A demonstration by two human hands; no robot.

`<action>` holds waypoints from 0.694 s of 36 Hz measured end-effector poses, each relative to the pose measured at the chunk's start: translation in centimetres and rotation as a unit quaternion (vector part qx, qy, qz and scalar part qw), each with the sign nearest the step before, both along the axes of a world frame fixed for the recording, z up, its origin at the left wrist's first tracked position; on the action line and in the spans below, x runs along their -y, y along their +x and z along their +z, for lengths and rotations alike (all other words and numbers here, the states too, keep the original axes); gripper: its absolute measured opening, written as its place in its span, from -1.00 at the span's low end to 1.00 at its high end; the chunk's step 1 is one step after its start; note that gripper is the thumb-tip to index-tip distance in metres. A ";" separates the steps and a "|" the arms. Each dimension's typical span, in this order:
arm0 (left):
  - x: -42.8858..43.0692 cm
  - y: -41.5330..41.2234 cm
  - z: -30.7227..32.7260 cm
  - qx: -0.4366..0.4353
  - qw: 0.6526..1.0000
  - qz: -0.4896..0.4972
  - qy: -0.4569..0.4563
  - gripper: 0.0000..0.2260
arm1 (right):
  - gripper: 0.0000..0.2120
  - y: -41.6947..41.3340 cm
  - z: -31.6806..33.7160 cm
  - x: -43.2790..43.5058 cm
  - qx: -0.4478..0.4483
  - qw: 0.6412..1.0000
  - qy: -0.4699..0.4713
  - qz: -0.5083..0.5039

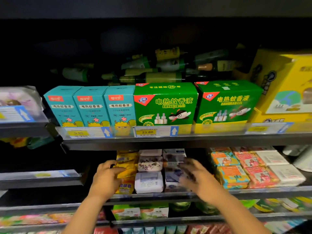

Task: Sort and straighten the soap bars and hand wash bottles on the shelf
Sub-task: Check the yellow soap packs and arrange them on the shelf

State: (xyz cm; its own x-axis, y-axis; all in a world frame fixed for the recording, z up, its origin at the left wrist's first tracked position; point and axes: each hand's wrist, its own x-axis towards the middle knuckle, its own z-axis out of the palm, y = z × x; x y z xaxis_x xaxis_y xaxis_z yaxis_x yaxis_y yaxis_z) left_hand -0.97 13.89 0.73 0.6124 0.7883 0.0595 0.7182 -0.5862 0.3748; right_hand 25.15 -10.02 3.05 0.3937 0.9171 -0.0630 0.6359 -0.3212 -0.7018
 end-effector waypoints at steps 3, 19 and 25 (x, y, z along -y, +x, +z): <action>0.9 0.9 0.5 0.042 0.999 0.002 0.023 -0.63 | -0.57 2.6 0.7 1.5 0.188 0.979 -0.069 -0.041; 8.6 12.2 0.9 -0.098 0.970 -0.200 0.095 -0.32 | -0.42 4.4 0.1 1.6 0.317 0.902 -0.293 0.006; 8.6 12.7 0.4 -0.116 0.971 -0.195 0.071 -0.23 | -0.56 4.5 0.2 1.6 0.292 0.917 -0.271 -0.023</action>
State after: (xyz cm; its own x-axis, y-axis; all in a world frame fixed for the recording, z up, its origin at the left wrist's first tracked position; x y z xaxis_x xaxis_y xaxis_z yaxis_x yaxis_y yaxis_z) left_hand 11.69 5.34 1.17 0.8725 0.4880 -0.0238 0.4869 -0.8646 0.1242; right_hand 29.65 -11.58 3.29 0.5430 0.7953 -0.2697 0.8295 -0.5579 0.0251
